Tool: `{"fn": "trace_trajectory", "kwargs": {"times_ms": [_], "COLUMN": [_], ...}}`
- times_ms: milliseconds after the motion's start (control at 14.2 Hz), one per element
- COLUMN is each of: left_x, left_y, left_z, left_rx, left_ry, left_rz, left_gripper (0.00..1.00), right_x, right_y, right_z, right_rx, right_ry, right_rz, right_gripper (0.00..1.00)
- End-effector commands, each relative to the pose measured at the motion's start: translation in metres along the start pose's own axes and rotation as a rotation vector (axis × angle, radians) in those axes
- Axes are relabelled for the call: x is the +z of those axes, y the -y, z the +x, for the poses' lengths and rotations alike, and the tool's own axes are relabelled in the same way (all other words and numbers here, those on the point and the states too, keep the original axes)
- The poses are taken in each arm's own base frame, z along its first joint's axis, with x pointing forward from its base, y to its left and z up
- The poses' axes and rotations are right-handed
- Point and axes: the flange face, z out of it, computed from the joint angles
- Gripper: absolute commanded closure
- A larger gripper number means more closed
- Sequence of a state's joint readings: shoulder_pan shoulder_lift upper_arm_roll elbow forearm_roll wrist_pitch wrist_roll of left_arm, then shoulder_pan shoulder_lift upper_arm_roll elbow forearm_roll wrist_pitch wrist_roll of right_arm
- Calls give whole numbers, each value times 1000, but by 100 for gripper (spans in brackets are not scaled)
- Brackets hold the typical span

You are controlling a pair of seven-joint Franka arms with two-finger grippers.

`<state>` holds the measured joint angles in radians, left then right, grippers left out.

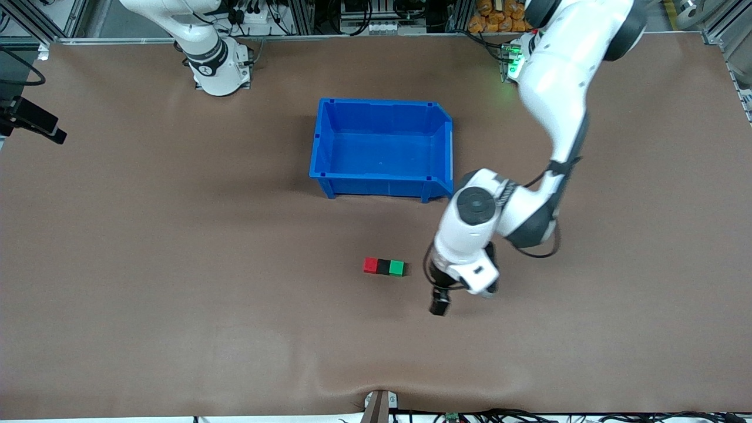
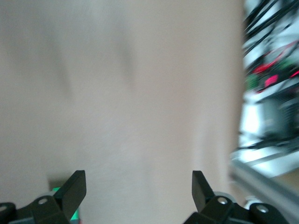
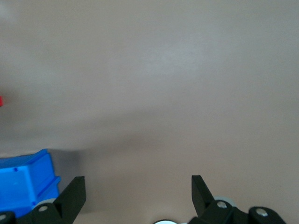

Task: Attach green and red cubes to black cube

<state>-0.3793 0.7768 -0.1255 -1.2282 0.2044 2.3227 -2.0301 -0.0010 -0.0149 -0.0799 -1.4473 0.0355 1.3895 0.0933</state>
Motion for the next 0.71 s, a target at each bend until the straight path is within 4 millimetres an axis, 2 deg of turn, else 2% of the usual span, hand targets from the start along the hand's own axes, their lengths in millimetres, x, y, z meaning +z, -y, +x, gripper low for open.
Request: {"fn": "trace_trajectory", "kwargs": {"times_ms": [0,141,353,565,635], "left_x": [-69,-101,-149,-195,-213], "left_y": [-25,-28,-15,-5,3], "left_z": [66,99,146,204,214], "left_rx": [-17,79,278,382,439], "left_ry": [-36,-56,-61,-27,-16], "left_rz": [-46,-43,45,55,58], "left_gripper": [0,0,0,0,0], "right_x": [-9,-11,-11,-10,-11], "right_y": [-10,-3,0,-1,-1], "right_z": [-15,-14,-14,-15,-14], "right_rx": [-31,-45,-49,-49,-49], "right_ry": [8,-2,-2,5,4], "right_rz": [34,26,33,29,29], "right_gripper": [0,0,0,0,0]}}
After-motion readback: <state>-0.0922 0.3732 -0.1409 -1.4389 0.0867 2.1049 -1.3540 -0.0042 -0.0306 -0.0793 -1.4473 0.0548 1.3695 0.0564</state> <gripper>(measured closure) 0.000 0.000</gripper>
